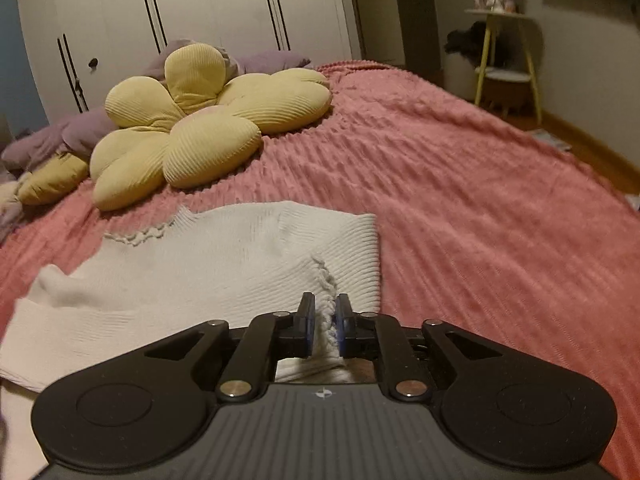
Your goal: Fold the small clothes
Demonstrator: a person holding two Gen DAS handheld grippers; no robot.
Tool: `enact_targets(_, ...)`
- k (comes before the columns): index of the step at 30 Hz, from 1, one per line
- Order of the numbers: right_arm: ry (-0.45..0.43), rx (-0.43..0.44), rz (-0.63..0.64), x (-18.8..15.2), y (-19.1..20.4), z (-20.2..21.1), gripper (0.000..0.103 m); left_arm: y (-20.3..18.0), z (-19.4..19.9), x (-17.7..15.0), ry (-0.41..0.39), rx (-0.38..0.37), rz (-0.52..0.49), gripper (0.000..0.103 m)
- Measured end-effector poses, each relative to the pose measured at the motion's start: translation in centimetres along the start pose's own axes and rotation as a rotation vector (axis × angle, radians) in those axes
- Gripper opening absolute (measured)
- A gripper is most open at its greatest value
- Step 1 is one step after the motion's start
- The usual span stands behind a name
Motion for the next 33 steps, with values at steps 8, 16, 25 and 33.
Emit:
enact_targets(8, 0.044, 0.023, 0.015, 0.0, 0.2, -1.1, 0.016, -0.7, 0.0, -0.2, 0.002, 0.006, -0.024, 0.081)
enact_targets(16, 0.017, -0.023, 0.082, 0.3, 0.2, -0.5, 0.006, 0.5, 1.1, 0.3, -0.005, 0.034, 0.022, 0.081)
enact_targets(25, 0.012, 0.027, 0.007, 0.8, -0.7, -0.8, 0.042, 0.2, 1.7, 2.4, -0.053, 0.013, 0.044, 0.090)
enact_targets(33, 0.057, -0.006, 0.143, 1.1, 1.7, -3.1, 0.009, -4.8, 0.2, 3.0, -0.063, -0.017, -0.067, 0.091)
Point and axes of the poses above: each gripper's, at about its wrist camera, not at the fingertips, and z roughly against the way its jaws point, y to its left, x to its top, the point moved 3 cm from there along -z, roughly the way its jaws point, and after that the axes turned 12 degrees about x, right-handed, at the moved point
